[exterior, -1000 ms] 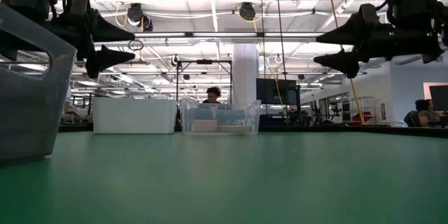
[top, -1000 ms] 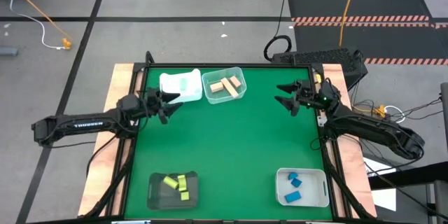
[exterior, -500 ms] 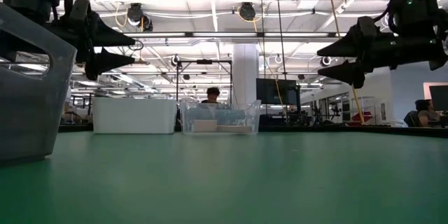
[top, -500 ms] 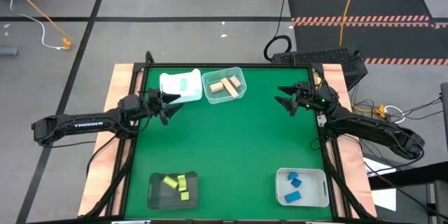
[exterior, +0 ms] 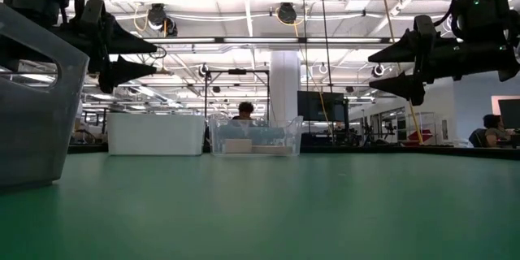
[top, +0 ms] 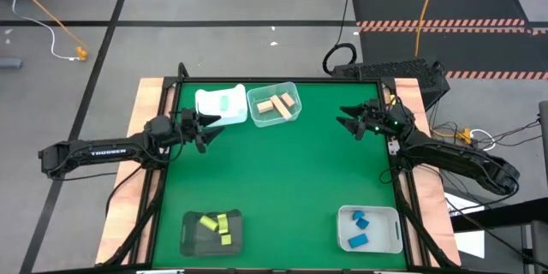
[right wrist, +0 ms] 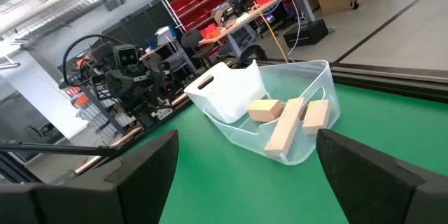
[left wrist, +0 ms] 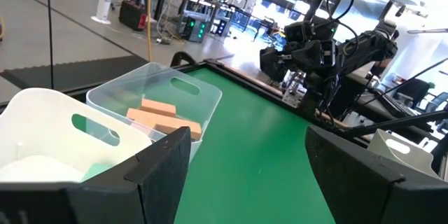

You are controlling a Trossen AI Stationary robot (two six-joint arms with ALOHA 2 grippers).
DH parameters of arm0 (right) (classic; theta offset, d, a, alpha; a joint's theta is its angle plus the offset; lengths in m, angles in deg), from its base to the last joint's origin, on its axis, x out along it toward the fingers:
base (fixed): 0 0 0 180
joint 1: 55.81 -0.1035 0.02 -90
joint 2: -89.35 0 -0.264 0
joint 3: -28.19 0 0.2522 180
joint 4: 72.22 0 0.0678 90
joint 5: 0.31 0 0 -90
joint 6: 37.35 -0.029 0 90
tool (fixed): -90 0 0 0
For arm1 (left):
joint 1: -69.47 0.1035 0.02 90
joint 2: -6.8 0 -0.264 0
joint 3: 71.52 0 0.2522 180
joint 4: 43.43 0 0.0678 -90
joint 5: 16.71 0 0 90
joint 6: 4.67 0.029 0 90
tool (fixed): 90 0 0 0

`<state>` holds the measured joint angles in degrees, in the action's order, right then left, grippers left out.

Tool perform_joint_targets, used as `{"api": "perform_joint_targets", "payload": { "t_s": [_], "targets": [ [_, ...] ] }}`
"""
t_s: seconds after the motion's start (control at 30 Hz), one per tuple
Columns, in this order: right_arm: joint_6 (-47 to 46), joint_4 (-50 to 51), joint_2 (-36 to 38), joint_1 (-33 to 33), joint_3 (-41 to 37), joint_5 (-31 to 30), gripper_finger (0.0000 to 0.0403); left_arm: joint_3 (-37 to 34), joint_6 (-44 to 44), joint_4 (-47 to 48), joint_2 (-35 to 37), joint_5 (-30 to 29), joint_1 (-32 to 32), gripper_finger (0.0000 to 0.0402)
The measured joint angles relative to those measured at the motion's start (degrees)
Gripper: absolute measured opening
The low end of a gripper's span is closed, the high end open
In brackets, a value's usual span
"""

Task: Sort & place blocks by color
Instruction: Return to Home Position

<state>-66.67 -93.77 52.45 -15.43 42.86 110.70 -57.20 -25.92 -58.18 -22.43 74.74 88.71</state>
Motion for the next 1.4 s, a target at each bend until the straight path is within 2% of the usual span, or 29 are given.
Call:
{"api": "perform_joint_targets", "payload": {
  "t_s": [1.4],
  "targets": [
    [0.0,0.0,0.0,-1.4,-0.1,0.0,0.0326,0.0,0.0,0.0,0.0,0.0,0.0,0.0283]
  ]
}}
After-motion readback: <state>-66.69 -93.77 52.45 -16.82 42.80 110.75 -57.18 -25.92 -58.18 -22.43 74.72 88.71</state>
